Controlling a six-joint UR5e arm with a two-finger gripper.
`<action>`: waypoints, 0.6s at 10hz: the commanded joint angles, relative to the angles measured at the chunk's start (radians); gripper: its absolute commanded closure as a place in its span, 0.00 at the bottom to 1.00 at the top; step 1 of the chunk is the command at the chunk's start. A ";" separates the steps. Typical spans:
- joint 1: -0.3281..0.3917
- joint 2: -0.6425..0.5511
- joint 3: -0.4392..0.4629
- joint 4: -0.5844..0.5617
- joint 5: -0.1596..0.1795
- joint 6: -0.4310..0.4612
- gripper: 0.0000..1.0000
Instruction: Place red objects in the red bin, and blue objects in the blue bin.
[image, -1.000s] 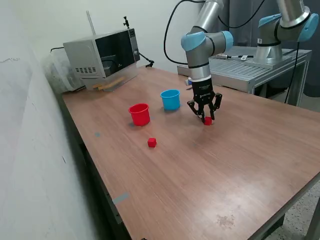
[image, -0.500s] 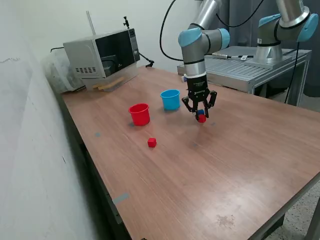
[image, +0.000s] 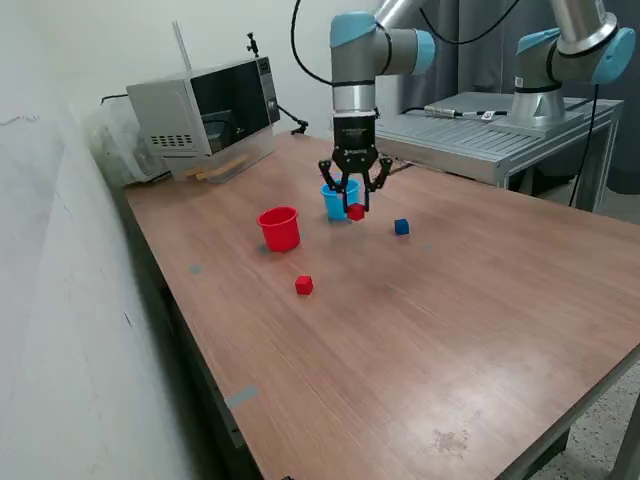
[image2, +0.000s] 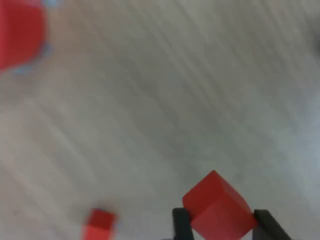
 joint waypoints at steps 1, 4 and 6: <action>-0.044 0.007 -0.121 0.016 -0.074 0.181 1.00; -0.088 0.029 -0.176 0.047 -0.100 0.254 1.00; -0.121 0.041 -0.184 0.047 -0.126 0.291 1.00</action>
